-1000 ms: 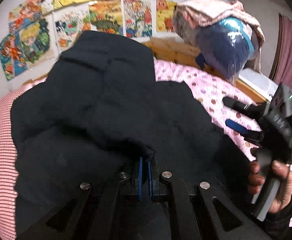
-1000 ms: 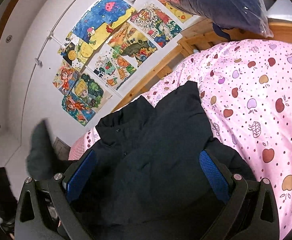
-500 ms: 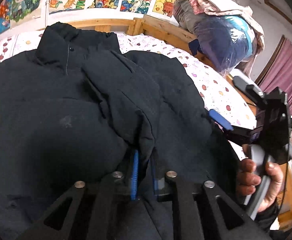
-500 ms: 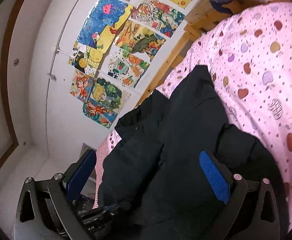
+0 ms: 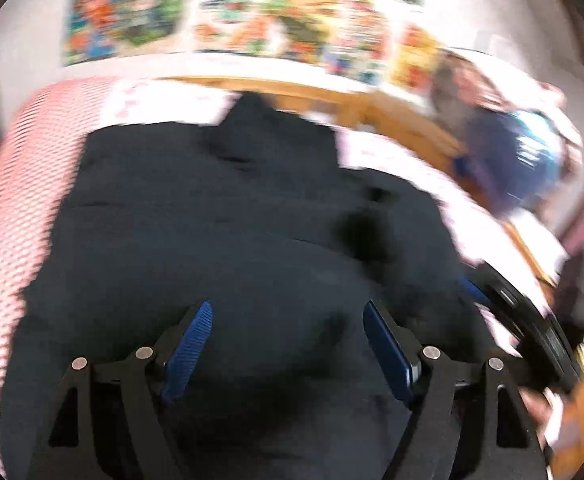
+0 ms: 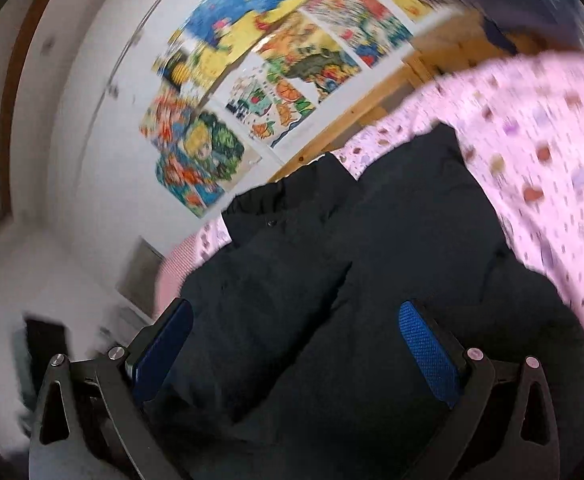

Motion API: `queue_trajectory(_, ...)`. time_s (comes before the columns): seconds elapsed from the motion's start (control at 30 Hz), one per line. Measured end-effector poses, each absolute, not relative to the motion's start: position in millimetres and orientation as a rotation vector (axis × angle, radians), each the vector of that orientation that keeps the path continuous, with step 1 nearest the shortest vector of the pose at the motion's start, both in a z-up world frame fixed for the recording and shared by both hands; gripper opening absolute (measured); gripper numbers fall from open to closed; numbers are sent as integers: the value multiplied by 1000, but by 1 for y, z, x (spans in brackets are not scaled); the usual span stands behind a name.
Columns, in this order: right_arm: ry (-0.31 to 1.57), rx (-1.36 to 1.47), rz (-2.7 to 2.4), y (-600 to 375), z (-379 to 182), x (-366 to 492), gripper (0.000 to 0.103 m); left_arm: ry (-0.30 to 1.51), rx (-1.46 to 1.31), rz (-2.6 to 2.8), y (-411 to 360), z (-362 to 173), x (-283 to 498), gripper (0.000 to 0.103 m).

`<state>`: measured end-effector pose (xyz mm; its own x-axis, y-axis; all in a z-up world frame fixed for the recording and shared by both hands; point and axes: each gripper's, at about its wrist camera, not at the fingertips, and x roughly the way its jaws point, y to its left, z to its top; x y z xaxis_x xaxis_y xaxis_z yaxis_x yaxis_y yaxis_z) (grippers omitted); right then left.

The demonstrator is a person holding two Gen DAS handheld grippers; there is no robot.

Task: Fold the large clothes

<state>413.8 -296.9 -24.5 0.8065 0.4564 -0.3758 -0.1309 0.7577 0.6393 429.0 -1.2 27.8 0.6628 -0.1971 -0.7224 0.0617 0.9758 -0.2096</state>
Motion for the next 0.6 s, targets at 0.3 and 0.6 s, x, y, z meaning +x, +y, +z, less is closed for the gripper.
queue_trajectory(0.3, 556, 326, 359, -240, 6, 410, 86, 887, -308, 1, 53, 0, 455, 76)
queue_trajectory(0.6, 571, 302, 331, -238, 8, 406, 37, 866, -291, -18, 48, -11, 451, 77)
